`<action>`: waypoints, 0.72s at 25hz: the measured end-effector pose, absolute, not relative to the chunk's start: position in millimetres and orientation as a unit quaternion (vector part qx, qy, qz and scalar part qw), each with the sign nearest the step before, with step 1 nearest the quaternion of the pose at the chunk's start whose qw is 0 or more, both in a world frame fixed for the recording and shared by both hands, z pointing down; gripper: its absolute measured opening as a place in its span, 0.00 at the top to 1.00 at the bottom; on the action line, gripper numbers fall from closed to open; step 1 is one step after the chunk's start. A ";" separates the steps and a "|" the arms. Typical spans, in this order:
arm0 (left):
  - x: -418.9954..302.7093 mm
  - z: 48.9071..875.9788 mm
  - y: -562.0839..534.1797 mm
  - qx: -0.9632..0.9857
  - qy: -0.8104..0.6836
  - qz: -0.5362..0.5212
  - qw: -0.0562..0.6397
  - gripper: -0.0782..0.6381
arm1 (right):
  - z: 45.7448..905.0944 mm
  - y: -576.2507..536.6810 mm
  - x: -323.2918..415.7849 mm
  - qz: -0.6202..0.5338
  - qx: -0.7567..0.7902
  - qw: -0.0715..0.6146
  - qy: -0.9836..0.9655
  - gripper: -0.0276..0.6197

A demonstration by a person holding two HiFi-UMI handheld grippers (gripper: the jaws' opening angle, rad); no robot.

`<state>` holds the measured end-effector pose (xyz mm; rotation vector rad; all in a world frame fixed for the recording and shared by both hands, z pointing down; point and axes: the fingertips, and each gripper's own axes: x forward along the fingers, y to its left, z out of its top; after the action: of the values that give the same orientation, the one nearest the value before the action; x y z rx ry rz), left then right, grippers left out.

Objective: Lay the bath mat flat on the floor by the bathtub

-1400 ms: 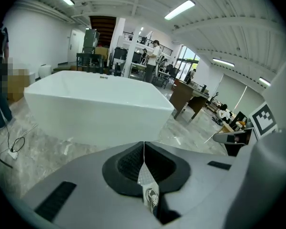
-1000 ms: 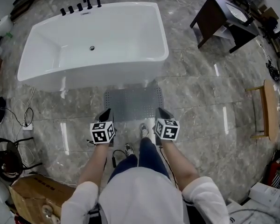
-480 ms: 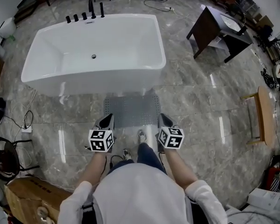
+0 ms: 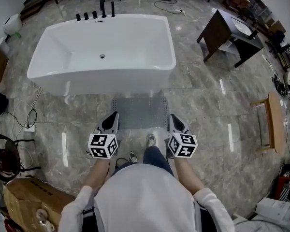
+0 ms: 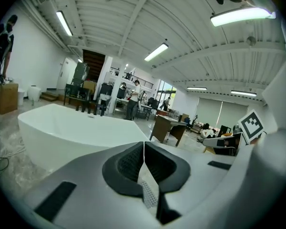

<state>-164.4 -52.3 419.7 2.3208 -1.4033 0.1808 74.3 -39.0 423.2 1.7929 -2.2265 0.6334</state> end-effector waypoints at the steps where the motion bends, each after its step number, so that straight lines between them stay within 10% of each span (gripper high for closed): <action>1: -165.5 414.3 -49.7 0.836 -0.505 0.058 0.206 0.84 | 414.5 -36.6 72.3 0.204 0.605 0.104 -0.762 0.91; 18: -137.8 331.1 -27.8 0.847 -0.514 0.006 0.135 0.84 | 320.1 -20.6 91.6 0.109 0.566 0.073 -0.814 0.91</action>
<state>-137.8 -27.8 331.1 2.4536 -1.4903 0.0164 91.6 -20.6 320.1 1.7007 -2.4452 0.3268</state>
